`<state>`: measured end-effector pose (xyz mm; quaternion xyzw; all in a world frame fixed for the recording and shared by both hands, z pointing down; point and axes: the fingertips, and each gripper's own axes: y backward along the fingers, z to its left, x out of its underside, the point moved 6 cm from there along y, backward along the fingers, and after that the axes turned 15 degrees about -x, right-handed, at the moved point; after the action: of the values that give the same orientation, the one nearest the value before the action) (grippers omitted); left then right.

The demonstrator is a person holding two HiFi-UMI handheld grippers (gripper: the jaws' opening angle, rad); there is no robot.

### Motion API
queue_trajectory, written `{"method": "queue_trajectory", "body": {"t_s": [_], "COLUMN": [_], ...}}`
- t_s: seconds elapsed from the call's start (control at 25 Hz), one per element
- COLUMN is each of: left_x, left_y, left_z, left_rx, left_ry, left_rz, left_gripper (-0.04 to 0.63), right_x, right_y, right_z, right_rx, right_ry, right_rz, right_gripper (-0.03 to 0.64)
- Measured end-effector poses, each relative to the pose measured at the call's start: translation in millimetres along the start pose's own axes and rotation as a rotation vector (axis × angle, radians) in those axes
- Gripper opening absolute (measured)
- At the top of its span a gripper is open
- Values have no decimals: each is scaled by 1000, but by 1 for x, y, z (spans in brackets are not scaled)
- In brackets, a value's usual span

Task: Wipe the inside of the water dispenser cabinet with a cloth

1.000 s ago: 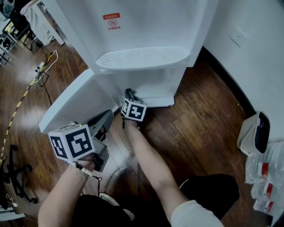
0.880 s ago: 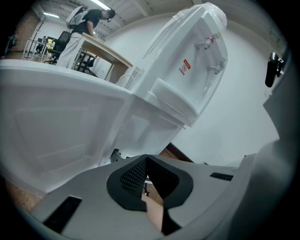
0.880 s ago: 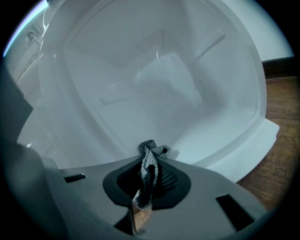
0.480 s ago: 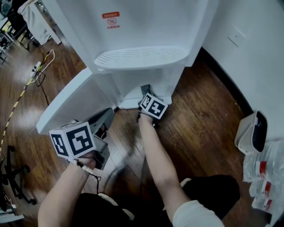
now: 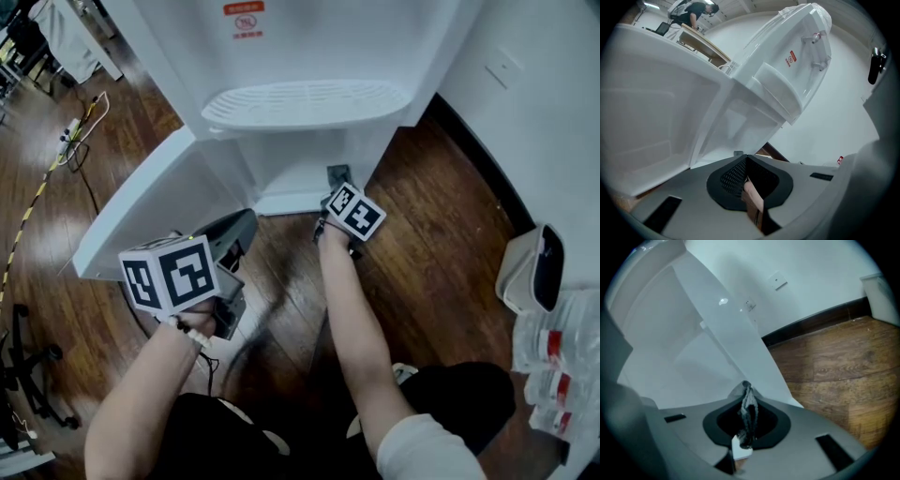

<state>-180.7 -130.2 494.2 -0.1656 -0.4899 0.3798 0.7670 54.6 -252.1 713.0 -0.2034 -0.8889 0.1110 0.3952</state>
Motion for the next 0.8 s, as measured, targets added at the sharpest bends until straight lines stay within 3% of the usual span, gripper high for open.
{"method": "queue_trajectory", "body": {"t_s": [0.12, 0.24, 0.32, 0.44, 0.52, 0.64, 0.8], "left_x": [2, 3, -5, -12, -17, -31, -35], "left_y": [-7, -11, -11, 5, 17, 29, 59], "left_z": [-2, -1, -5, -24, -38, -46, -36], "left_rx": [21, 11, -3, 3, 23, -10, -56], "left_ry": [-6, -41, -120, -303, -348, -384, -351], "left_rz": [7, 17, -4, -38, -50, -74, -70], "left_gripper": [-12, -12, -12, -12, -12, -12, -12], "right_x": [4, 6, 4, 6, 8, -3, -35], "right_y": [2, 3, 4, 18, 37, 70, 120], "right_z": [6, 17, 27, 51, 66, 90, 135], "right_rx": [-39, -140, -205, -261, -261, -225, -116], "right_ry": [-3, 18, 51, 32, 19, 69, 188], "right_rz": [4, 20, 37, 43, 104, 222, 326], "right_gripper": [43, 43, 41, 40, 40, 39, 40]}}
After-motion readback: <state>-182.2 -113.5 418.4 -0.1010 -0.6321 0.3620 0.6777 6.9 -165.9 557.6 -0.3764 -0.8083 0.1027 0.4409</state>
